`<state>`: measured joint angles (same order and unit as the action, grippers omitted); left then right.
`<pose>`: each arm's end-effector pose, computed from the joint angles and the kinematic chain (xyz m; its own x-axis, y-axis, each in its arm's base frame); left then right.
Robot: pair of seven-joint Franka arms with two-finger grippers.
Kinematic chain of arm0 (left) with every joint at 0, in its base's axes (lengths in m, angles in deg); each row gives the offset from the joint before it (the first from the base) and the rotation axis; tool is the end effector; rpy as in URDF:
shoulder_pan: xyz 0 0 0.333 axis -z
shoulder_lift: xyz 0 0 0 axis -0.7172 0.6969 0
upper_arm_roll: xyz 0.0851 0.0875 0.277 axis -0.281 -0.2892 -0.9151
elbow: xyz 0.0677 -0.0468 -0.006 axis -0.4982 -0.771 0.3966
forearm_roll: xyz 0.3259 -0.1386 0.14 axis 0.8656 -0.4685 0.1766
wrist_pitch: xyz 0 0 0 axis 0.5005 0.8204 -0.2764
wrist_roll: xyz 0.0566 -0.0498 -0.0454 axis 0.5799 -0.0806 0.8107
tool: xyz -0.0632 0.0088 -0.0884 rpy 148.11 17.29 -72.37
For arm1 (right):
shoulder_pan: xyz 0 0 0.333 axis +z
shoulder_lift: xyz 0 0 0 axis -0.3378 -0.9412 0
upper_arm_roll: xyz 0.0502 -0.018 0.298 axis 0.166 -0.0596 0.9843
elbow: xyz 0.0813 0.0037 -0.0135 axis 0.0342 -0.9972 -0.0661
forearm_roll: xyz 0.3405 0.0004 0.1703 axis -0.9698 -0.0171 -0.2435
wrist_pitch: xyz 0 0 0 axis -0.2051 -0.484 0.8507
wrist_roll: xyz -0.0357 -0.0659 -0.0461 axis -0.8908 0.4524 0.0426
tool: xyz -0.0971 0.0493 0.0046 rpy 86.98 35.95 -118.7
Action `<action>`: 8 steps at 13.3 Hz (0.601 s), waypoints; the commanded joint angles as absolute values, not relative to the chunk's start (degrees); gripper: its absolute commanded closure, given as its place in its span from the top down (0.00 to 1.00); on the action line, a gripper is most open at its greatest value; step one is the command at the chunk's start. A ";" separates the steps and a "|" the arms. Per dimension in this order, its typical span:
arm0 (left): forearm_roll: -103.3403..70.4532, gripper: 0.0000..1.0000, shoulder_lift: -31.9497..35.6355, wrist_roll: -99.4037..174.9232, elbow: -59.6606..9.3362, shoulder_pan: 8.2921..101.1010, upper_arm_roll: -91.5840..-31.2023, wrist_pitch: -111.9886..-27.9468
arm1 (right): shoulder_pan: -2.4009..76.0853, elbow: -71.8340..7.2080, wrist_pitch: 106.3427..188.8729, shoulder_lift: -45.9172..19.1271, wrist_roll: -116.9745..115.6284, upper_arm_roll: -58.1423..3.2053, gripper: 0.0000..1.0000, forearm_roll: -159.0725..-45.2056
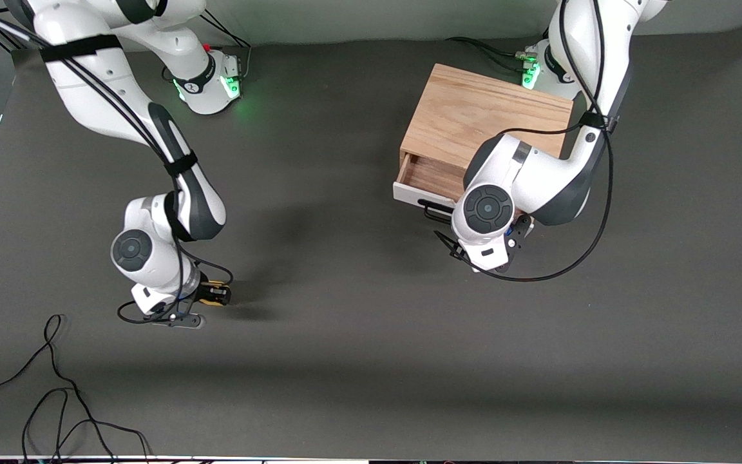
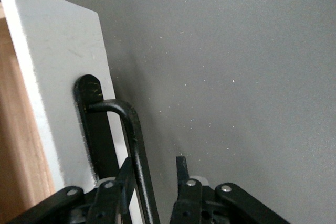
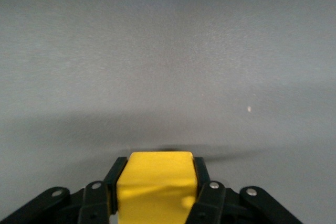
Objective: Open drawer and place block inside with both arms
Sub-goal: 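Pull the drawer open with the left gripper while the right gripper lifts the cube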
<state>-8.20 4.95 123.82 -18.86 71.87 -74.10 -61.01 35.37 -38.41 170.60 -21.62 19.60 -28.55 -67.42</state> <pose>0.5445 -0.3286 0.3062 0.4701 0.8814 -0.0468 0.8506 -0.4665 -0.2426 0.6275 0.1054 0.2290 0.9923 -0.1169 0.0417 -0.1180 -0.9927 0.0232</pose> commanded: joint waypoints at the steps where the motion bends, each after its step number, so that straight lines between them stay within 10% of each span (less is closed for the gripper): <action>1: -6.84 0.38 6.28 122.45 -17.21 71.31 -74.53 -66.61 | 34.86 -37.89 160.34 -12.98 16.32 -28.87 0.42 -68.28; 8: -5.52 0.36 6.19 122.36 -16.94 71.75 -74.36 -75.84 | 33.19 -27.36 132.93 -0.14 9.28 -32.12 0.42 -68.28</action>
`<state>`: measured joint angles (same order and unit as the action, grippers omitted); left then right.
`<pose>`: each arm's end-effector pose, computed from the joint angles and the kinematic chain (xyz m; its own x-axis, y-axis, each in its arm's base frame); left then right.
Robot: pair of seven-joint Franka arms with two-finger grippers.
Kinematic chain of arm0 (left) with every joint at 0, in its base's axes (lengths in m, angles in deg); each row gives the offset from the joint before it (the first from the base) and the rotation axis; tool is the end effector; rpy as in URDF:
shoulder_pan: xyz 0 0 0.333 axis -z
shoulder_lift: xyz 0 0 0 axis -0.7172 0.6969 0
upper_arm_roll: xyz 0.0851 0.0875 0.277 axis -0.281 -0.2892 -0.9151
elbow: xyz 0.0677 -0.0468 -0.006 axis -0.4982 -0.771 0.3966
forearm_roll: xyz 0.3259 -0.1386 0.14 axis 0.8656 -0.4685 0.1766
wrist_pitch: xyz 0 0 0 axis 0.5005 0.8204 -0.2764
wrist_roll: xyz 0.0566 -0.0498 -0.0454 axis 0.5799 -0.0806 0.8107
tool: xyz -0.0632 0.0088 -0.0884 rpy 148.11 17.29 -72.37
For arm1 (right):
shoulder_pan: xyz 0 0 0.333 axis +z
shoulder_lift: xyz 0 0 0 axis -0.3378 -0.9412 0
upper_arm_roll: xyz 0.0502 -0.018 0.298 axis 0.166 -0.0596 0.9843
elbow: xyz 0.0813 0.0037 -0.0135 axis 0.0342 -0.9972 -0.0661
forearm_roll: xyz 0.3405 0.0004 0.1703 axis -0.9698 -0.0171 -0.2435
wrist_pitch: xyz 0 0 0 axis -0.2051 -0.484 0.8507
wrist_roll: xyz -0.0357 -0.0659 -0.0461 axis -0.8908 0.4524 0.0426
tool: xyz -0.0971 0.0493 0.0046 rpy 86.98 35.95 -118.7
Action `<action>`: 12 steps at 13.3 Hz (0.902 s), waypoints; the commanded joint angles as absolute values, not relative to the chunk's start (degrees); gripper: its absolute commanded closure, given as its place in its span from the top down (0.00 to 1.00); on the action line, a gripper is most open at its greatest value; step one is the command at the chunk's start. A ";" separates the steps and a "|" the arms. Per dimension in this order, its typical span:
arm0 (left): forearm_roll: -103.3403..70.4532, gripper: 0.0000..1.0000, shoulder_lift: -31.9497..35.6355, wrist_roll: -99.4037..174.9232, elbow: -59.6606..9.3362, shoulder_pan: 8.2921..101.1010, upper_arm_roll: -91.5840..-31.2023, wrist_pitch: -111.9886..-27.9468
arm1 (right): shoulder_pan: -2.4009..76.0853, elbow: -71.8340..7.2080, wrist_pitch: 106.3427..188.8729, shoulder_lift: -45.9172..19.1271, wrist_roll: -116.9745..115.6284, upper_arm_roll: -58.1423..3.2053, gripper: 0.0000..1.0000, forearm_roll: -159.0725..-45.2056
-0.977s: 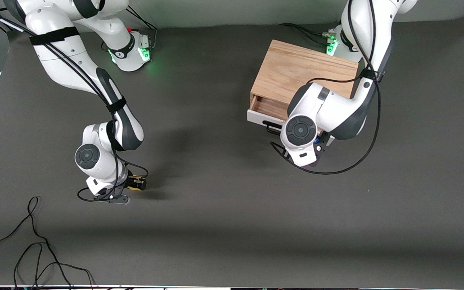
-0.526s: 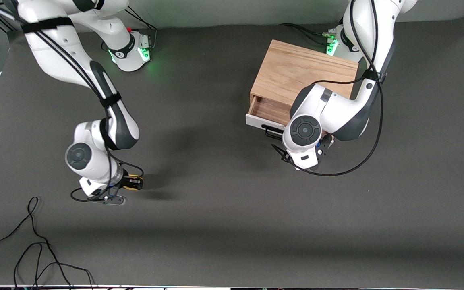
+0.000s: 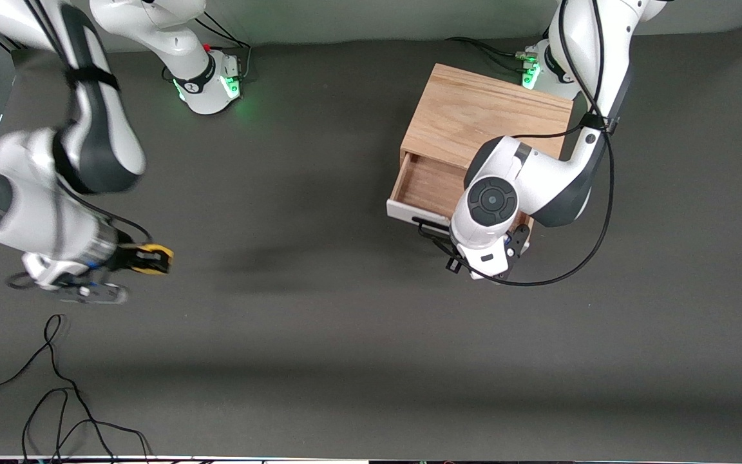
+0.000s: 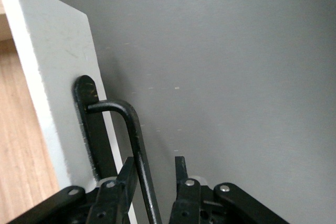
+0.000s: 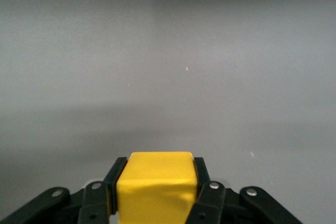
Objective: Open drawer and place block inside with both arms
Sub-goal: 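Pull the drawer open with the left gripper while the right gripper lifts the cube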
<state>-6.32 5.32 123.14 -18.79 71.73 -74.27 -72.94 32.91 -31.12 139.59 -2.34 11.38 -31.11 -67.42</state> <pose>0.5692 -0.3363 0.3173 0.4903 0.8711 -0.0274 0.8702 -0.4910 -0.0404 0.6036 0.0523 0.4491 0.9972 -0.0608 -0.0446 -0.0607 -0.9981 0.0033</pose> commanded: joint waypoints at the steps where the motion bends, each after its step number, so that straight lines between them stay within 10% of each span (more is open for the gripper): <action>1: -5.52 0.37 6.28 122.36 -17.03 71.84 -74.44 -77.33 | 33.19 -23.42 127.14 0.05 9.28 -32.47 0.42 -68.28; 7: -5.96 0.39 2.78 122.63 -16.33 71.22 -74.27 -73.77 | 33.19 -17.31 116.71 2.16 6.04 -33.80 0.42 -67.67; 12: -5.96 0.46 0.30 117.13 -0.81 70.00 -74.45 -47.97 | 33.28 -19.33 118.55 2.25 3.67 -35.46 0.42 -67.49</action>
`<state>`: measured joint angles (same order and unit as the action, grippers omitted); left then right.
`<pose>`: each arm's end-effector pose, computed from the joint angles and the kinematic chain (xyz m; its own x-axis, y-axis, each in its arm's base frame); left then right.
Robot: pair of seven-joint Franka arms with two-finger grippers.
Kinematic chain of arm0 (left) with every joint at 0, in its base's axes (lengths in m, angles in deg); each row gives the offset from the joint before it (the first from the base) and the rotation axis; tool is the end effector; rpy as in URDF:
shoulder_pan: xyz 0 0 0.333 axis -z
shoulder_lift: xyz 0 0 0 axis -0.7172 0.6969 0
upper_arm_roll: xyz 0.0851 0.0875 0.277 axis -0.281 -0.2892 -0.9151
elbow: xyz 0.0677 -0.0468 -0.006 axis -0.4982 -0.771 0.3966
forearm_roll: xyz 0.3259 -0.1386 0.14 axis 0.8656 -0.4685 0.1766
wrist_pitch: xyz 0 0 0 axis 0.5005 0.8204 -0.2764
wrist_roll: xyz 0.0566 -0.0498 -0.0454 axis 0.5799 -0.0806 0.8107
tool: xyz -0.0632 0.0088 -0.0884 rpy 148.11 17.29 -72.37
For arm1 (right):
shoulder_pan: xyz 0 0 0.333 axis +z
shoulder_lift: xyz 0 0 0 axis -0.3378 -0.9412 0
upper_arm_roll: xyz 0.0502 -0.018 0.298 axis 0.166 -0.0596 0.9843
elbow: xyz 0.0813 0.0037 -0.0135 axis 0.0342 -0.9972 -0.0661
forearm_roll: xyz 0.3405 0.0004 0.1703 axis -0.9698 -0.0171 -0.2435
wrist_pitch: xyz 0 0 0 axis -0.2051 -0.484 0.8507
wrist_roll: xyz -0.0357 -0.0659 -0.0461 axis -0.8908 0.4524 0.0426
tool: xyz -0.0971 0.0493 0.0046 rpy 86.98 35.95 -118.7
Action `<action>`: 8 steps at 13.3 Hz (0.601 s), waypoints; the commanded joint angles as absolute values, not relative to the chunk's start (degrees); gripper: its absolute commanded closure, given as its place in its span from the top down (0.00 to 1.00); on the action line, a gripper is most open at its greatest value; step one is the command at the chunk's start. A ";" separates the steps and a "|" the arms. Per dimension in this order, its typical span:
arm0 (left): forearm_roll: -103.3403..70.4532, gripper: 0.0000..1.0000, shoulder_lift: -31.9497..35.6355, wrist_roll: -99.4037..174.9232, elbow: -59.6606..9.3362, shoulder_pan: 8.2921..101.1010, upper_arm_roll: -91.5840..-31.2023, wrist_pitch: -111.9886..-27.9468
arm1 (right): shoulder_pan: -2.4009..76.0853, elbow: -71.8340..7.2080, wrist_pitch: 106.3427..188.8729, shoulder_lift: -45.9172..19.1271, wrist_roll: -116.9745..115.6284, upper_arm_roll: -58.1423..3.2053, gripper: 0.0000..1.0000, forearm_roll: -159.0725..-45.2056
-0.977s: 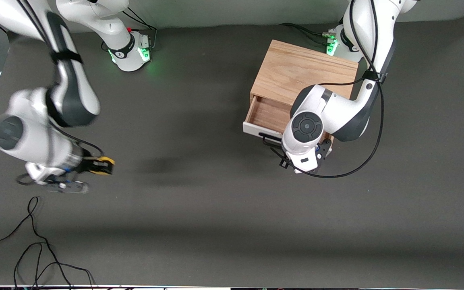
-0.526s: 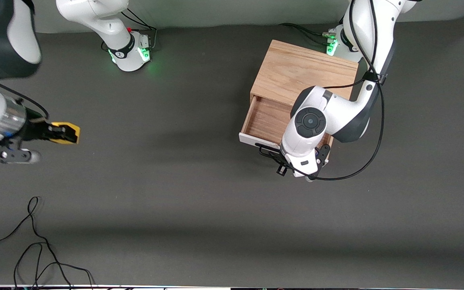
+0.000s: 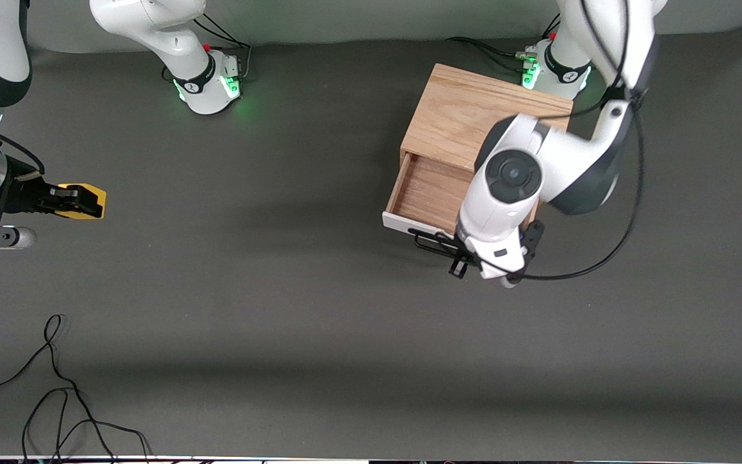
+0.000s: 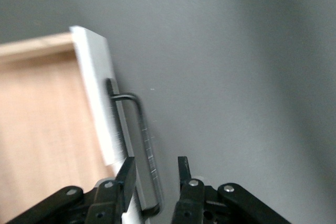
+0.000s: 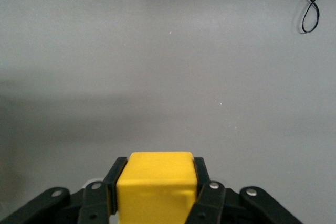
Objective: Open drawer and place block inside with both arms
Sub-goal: 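Pull the drawer open with the left gripper while the right gripper lifts the cube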
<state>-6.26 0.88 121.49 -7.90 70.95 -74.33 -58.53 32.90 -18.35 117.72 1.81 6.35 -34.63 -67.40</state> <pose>0.5798 -0.3276 0.4340 0.5017 0.8649 -0.0185 0.8645 -0.5020 -0.0240 0.5729 0.0186 0.5645 0.9912 -0.0242 -0.1302 -0.0247 -0.9997 -0.0020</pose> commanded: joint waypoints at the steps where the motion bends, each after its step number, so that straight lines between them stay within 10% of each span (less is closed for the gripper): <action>1: -6.04 0.46 0.13 112.74 2.36 69.21 -74.45 -41.55 | 33.28 -19.42 118.73 2.25 3.48 -35.90 0.42 -67.49; 8: -2.46 0.95 -8.65 80.23 3.80 64.11 -74.62 -29.71 | 42.48 -19.95 119.96 2.34 16.71 -35.56 0.40 -68.46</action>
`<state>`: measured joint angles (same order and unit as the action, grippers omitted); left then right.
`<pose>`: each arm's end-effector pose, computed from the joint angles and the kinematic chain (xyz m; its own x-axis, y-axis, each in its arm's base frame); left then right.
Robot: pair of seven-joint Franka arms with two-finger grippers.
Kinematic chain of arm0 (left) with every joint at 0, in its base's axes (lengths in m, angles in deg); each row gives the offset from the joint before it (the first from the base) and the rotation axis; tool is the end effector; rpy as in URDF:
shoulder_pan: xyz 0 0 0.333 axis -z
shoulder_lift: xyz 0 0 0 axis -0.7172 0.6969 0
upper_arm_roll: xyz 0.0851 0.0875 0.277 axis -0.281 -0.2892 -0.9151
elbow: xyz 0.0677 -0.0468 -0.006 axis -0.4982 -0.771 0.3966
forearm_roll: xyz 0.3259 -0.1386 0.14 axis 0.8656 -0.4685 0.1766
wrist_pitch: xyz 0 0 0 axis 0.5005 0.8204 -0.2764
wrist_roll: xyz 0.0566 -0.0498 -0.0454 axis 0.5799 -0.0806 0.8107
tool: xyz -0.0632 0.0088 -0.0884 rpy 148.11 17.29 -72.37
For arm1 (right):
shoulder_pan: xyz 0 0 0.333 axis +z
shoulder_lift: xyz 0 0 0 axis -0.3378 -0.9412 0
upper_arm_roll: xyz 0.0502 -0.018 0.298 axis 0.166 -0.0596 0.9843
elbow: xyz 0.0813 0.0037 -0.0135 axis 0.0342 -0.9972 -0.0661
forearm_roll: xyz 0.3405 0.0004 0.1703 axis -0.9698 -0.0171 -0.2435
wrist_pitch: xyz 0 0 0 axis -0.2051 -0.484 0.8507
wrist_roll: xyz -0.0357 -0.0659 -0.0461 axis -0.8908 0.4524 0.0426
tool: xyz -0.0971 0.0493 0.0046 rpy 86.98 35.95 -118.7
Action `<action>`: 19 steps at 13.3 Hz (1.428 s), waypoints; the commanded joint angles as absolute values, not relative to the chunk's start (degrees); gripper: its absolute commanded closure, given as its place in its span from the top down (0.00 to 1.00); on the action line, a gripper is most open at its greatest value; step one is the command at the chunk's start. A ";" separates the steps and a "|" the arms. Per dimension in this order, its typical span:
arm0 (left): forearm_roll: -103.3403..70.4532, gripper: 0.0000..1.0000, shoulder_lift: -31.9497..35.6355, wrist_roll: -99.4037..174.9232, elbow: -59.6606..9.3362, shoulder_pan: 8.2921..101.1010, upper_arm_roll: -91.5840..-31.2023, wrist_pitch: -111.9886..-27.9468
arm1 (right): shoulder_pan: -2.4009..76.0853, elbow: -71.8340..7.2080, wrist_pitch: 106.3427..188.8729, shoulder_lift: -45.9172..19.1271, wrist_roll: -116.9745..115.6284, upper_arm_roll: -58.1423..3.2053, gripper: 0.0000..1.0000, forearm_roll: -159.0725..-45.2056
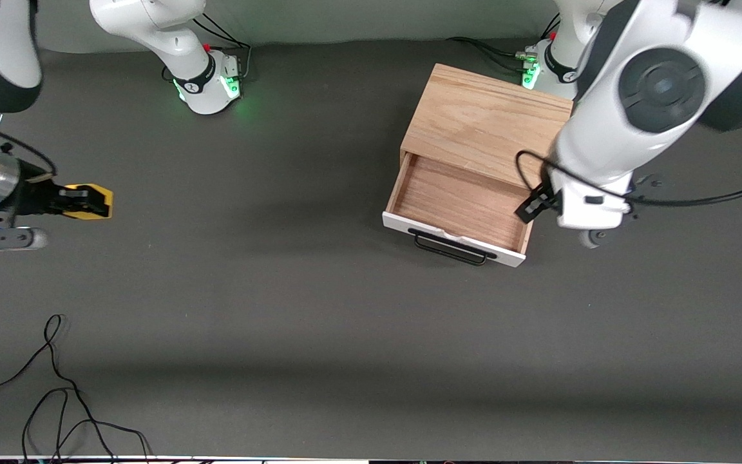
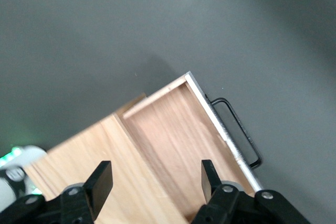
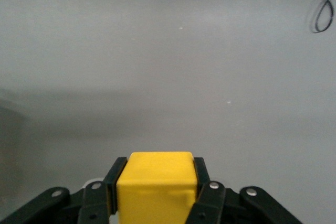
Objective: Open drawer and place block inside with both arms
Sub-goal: 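Carry the cube over the open drawer with the right gripper while the left withdraws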
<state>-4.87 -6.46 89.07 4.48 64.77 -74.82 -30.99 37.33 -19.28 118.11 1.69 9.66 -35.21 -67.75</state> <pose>0.5595 -0.2310 0.5766 0.8199 0.5683 -0.0686 0.5552 -0.8187 -0.1464 0.5705 0.0580 0.5567 0.9898 -0.0157 -0.1415 -0.0155 -0.9999 0.0024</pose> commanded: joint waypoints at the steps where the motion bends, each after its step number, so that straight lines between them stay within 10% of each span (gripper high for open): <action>1: -1.75 0.96 -9.27 74.69 3.62 63.15 -74.62 -29.45 | 45.73 -19.86 120.92 2.16 20.84 -35.55 0.39 -68.46; 19: -5.95 1.00 -16.75 32.97 -8.86 49.43 -74.53 -40.79 | 76.96 8.35 140.26 -32.98 76.43 -32.23 0.35 -71.53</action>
